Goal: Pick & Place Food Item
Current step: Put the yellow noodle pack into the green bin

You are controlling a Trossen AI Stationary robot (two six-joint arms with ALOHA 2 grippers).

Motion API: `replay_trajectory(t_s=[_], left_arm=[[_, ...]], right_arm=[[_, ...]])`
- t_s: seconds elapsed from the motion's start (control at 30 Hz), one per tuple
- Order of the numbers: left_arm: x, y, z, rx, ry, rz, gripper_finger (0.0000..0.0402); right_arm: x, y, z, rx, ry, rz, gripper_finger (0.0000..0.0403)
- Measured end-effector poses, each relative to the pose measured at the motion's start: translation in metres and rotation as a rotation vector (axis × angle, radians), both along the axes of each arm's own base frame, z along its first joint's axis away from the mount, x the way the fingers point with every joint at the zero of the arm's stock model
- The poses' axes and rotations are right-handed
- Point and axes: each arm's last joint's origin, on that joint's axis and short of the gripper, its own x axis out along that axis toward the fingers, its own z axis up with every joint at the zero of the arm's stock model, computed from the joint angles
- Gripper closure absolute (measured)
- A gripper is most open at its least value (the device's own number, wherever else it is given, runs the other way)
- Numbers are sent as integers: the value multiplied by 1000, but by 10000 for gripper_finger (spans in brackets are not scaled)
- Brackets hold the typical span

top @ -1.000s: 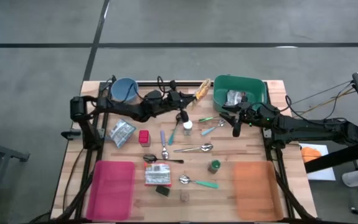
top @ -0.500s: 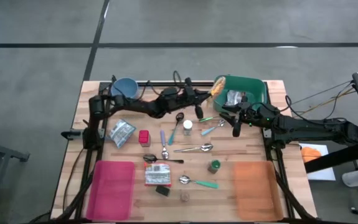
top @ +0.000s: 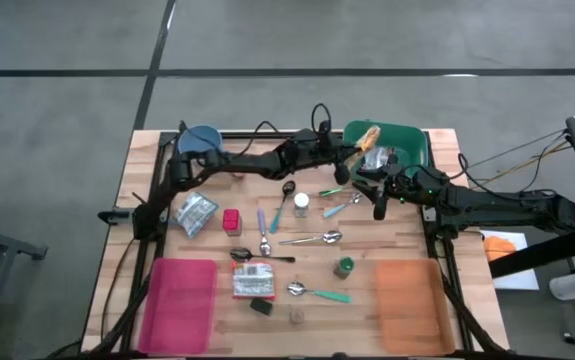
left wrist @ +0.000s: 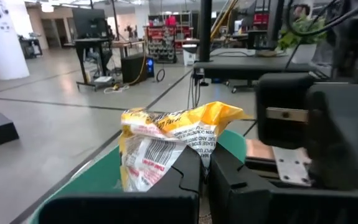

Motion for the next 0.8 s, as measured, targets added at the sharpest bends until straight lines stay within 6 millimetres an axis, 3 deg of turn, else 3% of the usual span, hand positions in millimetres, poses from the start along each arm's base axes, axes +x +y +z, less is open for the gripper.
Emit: replay_trajectory(t_s=[0.33,0.7,0.8], left_arm=[[7,27,-17,-33,70,45,400],[7,32,-26,-59,80,49,400],[7,32,-26,-64,80,40,381]], right_arm=[[0,0,0,0,0,1,216],[0,0,0,0,0,1,216],[0,0,0,0,0,1,216]])
